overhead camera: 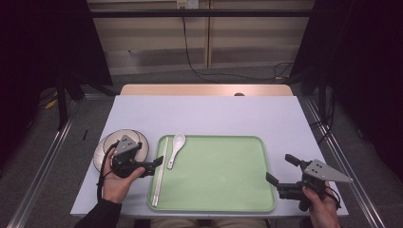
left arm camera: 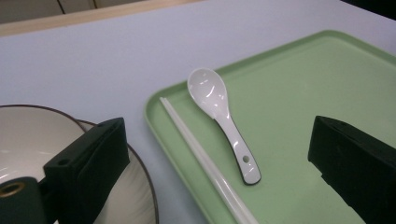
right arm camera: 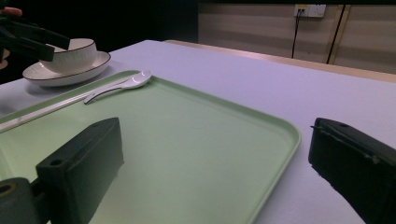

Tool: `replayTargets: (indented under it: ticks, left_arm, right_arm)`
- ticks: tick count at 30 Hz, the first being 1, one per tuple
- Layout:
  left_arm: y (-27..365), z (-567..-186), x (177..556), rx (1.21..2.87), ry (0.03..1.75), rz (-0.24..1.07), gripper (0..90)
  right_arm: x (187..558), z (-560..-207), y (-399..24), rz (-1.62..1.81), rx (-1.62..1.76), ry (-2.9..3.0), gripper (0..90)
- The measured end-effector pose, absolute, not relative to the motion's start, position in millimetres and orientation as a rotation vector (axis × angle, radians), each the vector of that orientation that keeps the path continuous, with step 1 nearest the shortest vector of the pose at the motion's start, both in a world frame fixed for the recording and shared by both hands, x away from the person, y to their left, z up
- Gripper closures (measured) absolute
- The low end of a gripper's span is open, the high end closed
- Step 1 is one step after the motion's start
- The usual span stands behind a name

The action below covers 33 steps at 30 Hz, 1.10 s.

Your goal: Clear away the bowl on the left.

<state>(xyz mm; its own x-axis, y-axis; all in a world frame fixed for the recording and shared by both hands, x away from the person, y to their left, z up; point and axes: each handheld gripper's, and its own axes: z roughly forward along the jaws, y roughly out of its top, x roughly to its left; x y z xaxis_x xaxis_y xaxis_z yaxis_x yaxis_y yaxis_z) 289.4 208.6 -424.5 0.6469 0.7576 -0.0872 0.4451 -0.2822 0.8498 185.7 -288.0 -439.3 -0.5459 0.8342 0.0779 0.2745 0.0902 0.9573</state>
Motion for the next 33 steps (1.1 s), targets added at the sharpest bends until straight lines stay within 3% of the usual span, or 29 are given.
replayTargets:
  ticks: [14, 25, 33]
  left_arm:
    - [254, -399, 291, 1.856, 0.983, 0.522, 4.8]
    - [293, -395, 296, 1.788, 1.053, 0.514, 4.8]
    - [311, -393, 299, 1.85, 1.095, 0.486, 6.0]
  right_arm:
    - [185, -439, -289, 1.476, 1.076, 1.872, 2.8]
    - [187, -439, -287, 1.479, 1.087, 1.873, 2.8]
    - [186, -440, -289, 1.478, 1.081, 1.875, 2.8]
